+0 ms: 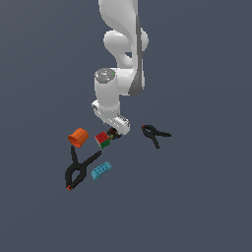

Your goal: Pick up a designated object from a clutter of objects.

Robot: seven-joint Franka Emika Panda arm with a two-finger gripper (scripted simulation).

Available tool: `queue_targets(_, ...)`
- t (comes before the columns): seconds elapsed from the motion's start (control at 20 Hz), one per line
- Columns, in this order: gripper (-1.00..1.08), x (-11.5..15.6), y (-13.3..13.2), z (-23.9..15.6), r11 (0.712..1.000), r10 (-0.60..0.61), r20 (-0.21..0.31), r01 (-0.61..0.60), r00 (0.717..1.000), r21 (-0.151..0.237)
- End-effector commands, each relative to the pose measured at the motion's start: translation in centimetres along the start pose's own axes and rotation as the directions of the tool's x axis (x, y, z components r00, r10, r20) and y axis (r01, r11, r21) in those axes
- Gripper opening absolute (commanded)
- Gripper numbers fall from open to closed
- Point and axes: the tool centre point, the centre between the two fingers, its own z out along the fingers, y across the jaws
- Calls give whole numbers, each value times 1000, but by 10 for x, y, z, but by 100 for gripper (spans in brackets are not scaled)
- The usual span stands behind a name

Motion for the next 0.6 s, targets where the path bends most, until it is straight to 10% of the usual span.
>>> queue_targets(0.0,100,-3,5,6,1000,23,-1,-23,1000,-1)
queue_targets(0.55,100,-6,8,16,999,36,-1,-36,999,-2)
